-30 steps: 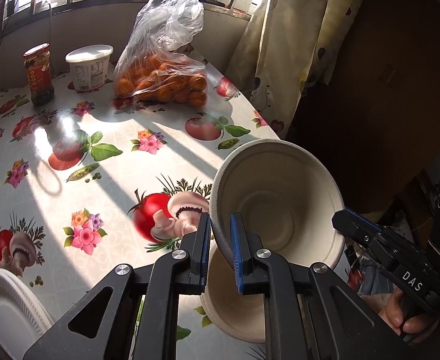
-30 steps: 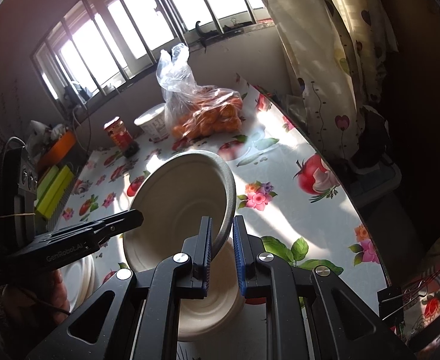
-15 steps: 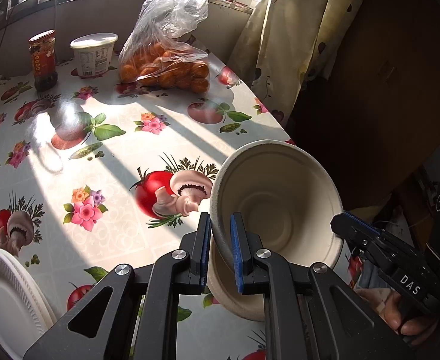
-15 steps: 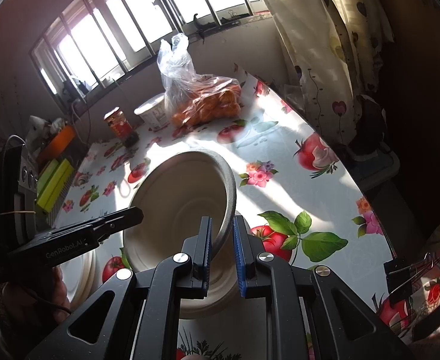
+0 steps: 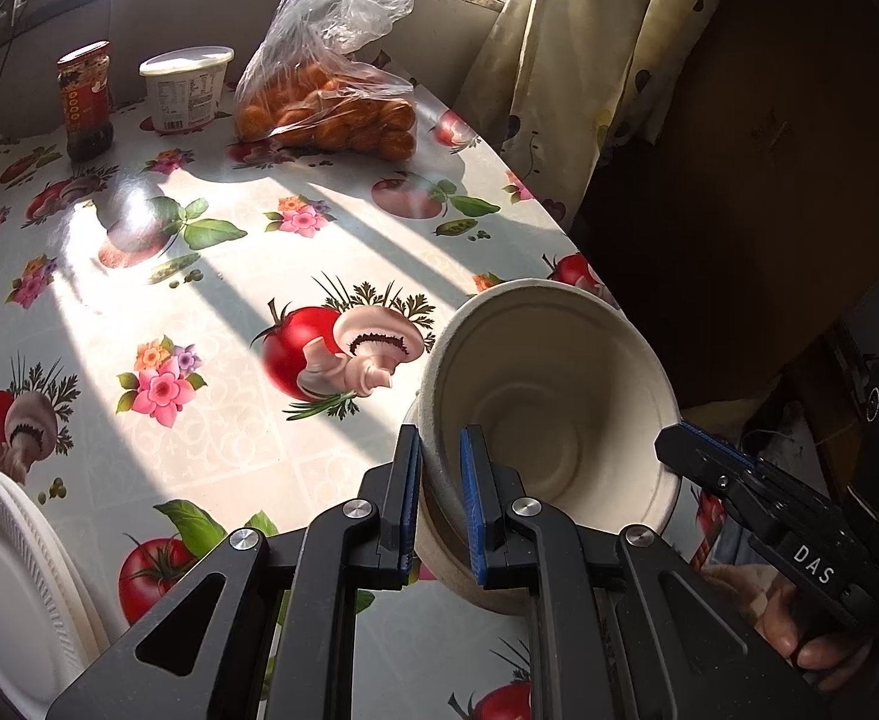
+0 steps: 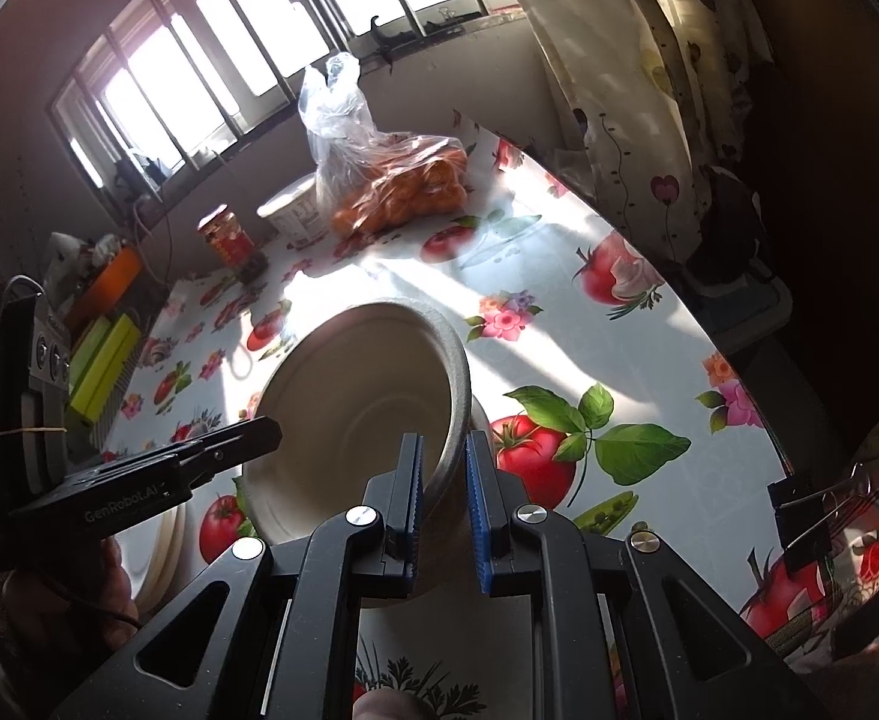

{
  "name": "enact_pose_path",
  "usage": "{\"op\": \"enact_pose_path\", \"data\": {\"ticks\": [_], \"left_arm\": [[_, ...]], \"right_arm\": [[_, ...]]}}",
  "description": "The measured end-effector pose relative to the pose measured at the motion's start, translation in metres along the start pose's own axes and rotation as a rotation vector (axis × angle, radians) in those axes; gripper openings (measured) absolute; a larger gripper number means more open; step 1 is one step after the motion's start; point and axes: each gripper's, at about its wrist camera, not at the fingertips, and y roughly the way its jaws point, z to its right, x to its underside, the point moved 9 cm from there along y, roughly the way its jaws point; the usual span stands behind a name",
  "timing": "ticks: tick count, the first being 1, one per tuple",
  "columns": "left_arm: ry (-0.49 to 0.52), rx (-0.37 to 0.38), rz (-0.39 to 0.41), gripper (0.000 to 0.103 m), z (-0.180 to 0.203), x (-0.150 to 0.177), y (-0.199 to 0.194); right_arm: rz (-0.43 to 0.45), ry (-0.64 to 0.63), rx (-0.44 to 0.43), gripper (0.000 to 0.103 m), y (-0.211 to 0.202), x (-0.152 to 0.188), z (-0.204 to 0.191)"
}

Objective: Organize plates and bowls

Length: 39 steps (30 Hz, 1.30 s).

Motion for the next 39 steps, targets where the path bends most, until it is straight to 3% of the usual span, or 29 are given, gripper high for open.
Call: {"op": "enact_pose_path", "data": {"ticks": [39], "left_arm": [[-0.021,-0.017,-0.034,0.014,-0.004,0.009,0.006]], "right_arm": [[-0.033,0.019,0.003,0.016,0.009,0.014,0.005]]}}
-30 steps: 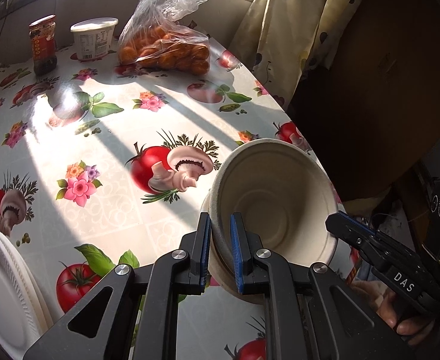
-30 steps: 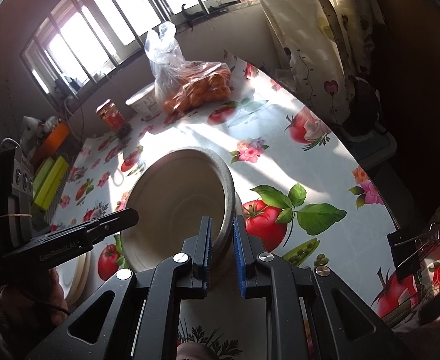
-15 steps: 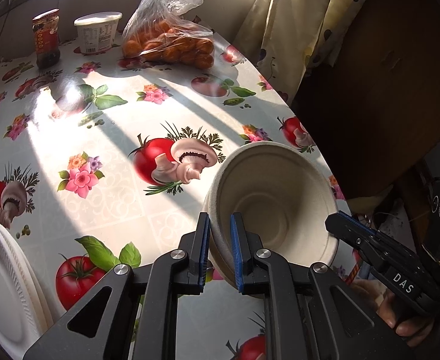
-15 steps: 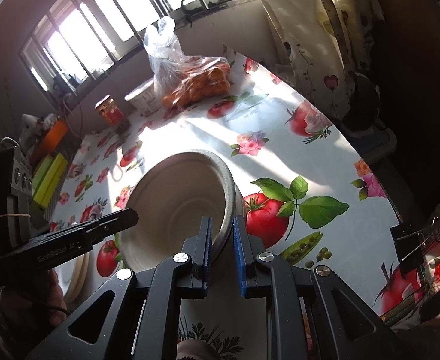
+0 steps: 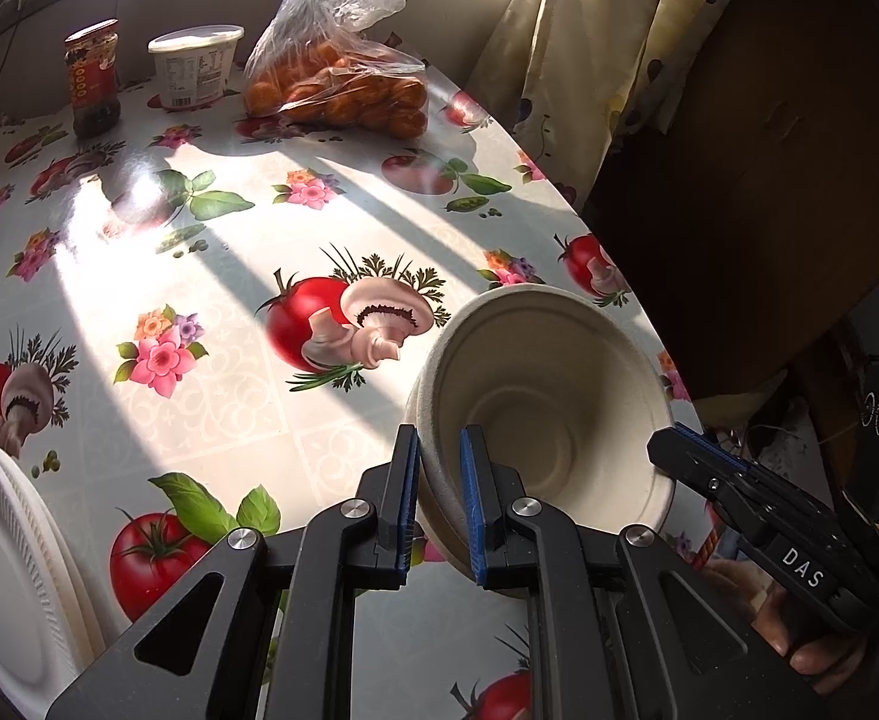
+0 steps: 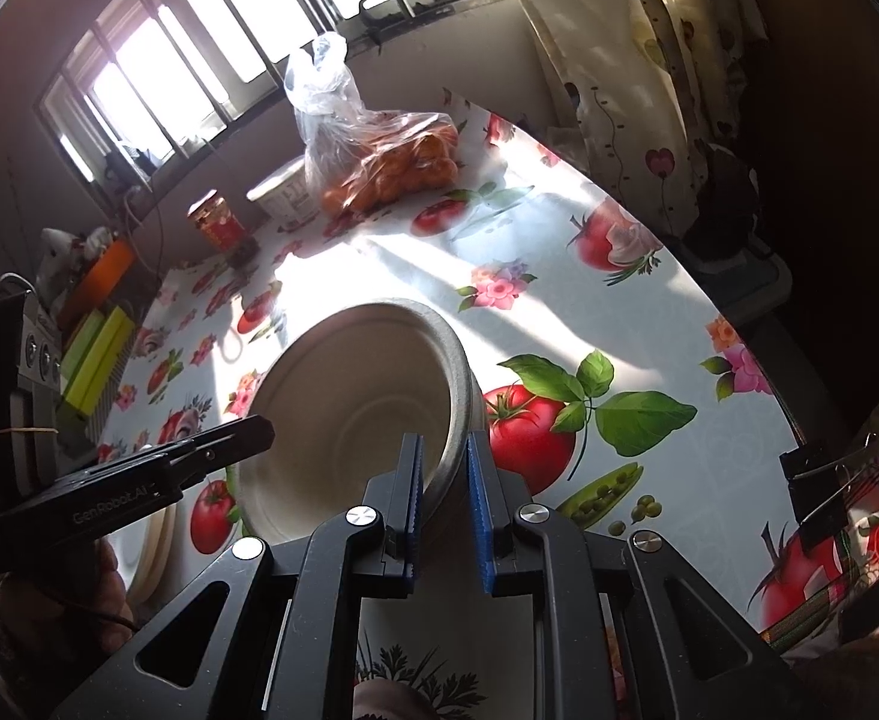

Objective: Organize plates and bowls

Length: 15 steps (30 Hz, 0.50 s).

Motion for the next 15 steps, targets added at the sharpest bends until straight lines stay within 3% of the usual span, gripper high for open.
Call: {"op": "enact_pose_path", "data": {"ticks": [15], "left_arm": [[0.01,-0.012,0.001,0.015,0.0006,0.0006,0.0003]], "right_arm": [[0.001,0.004,0.0,0.016,0.0004,0.0,-0.0006]]}}
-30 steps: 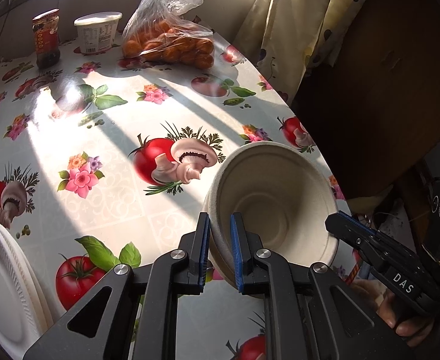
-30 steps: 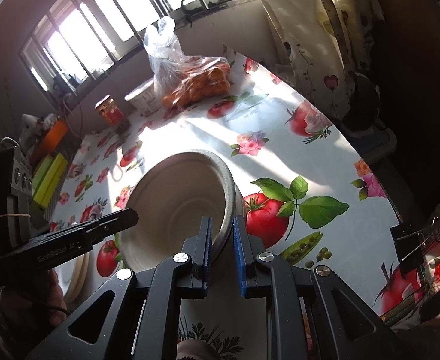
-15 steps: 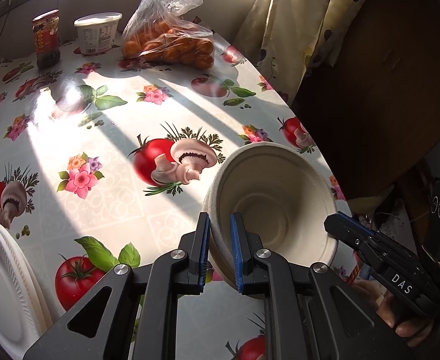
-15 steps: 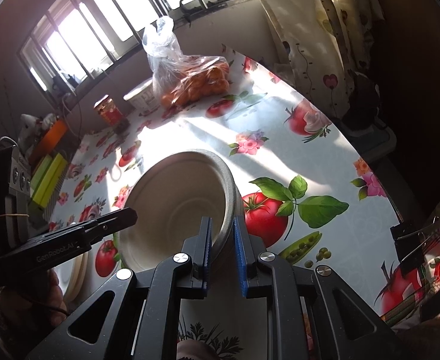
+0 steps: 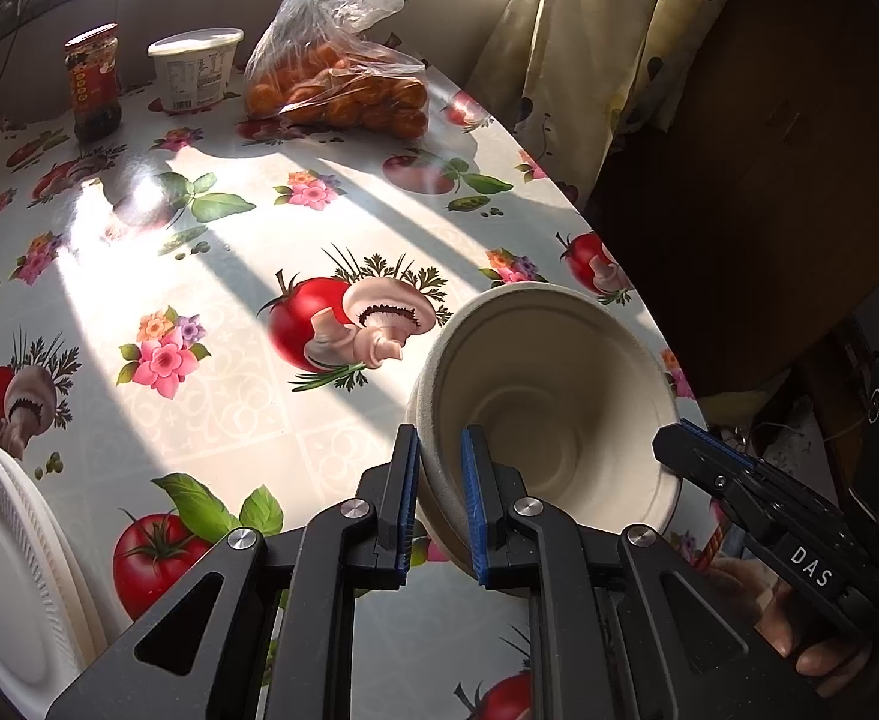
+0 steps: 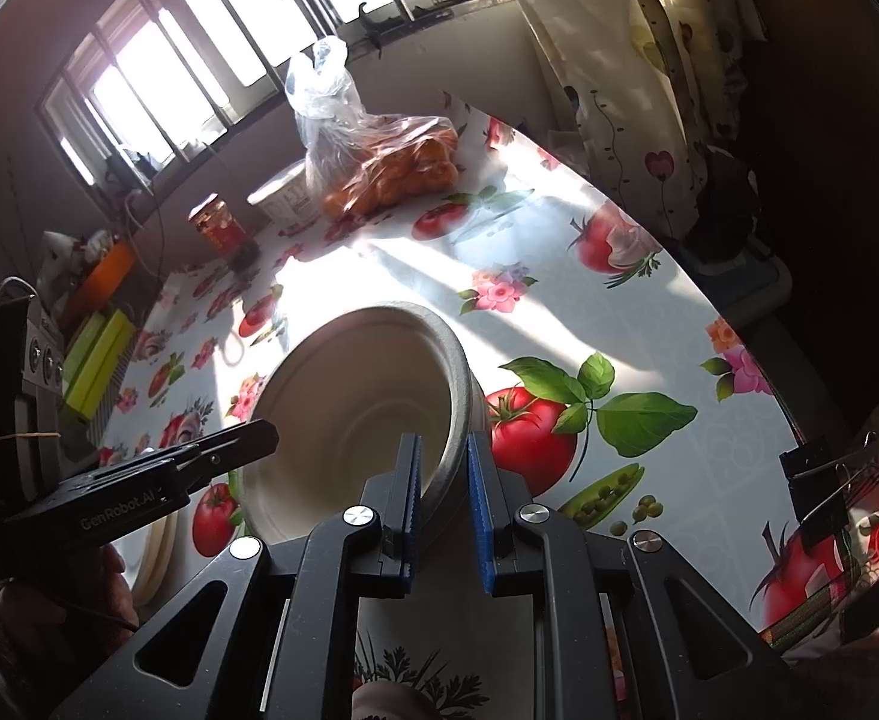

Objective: Organize plates and bowls

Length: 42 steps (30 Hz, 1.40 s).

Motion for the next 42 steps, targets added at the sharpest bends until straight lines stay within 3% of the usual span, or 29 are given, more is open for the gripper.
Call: {"op": "enact_pose_path", "data": {"ticks": [12,20,27,31,42], "left_arm": [[-0.004,0.001,0.001,0.016,0.0005,0.0005,0.0004],[-0.001,-0.005,0.002,0.018,0.0005,0.0013,0.0007],[-0.002,-0.009,0.003,0.025,0.0004,0.0016,0.0013],[0.002,-0.002,0.011,0.037,0.0016,0.0015,0.0002],[0.013,0.017,0.034,0.041,0.0051,0.0013,-0.0055]], "right_arm": [[0.0,-0.009,0.004,0.026,-0.0008,-0.0011,0.0006],[0.003,-0.02,0.019,0.027,-0.001,0.0002,-0.0015],[0.004,-0.02,0.018,0.03,-0.0012,0.0008,-0.0027],[0.005,-0.02,0.02,0.033,-0.001,0.0005,-0.0026],[0.028,-0.016,0.017,0.046,-0.0065,-0.0002,-0.0039]]}}
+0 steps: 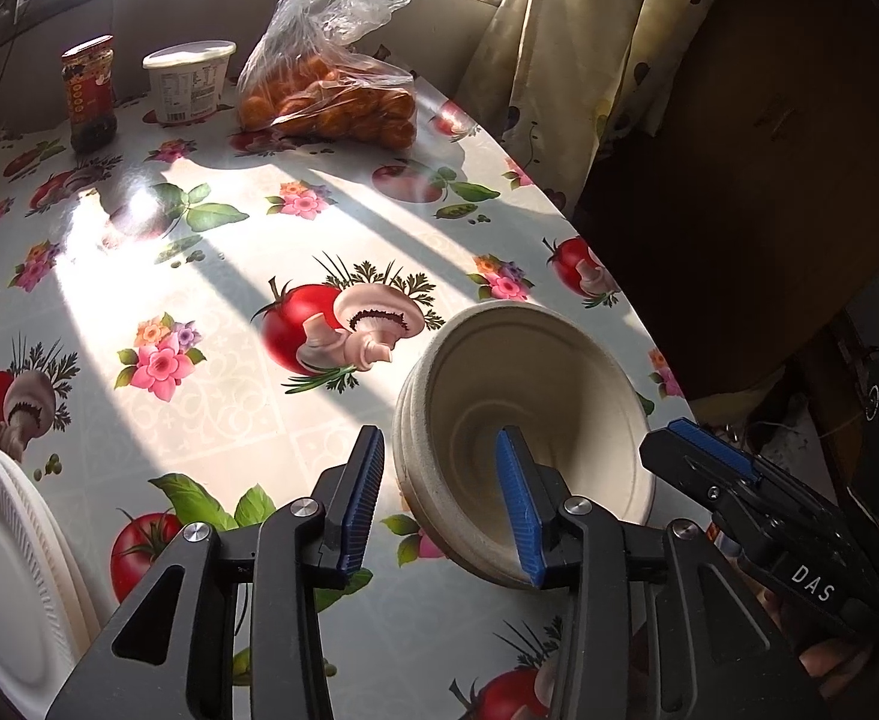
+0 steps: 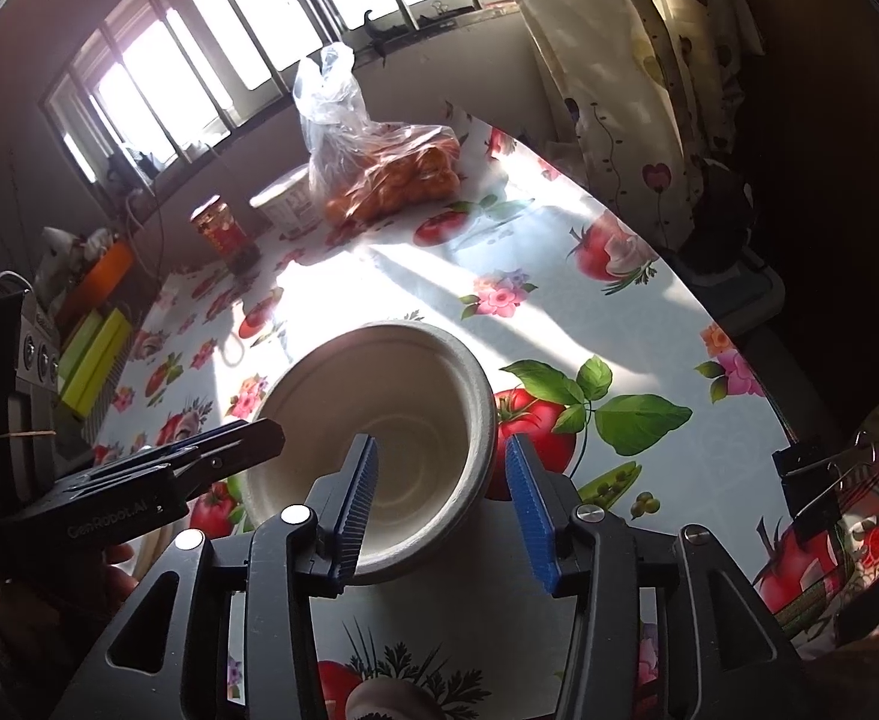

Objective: Organize plates and bowls

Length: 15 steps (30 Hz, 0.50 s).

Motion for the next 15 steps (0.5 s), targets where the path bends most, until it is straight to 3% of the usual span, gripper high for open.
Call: {"op": "enact_pose_path", "data": {"ticks": [15], "left_arm": [[-0.015,-0.017,0.008,0.043,-0.018,0.012,-0.002]], "right_arm": [[0.009,0.022,0.004,0.047,0.001,0.007,0.009]]}}
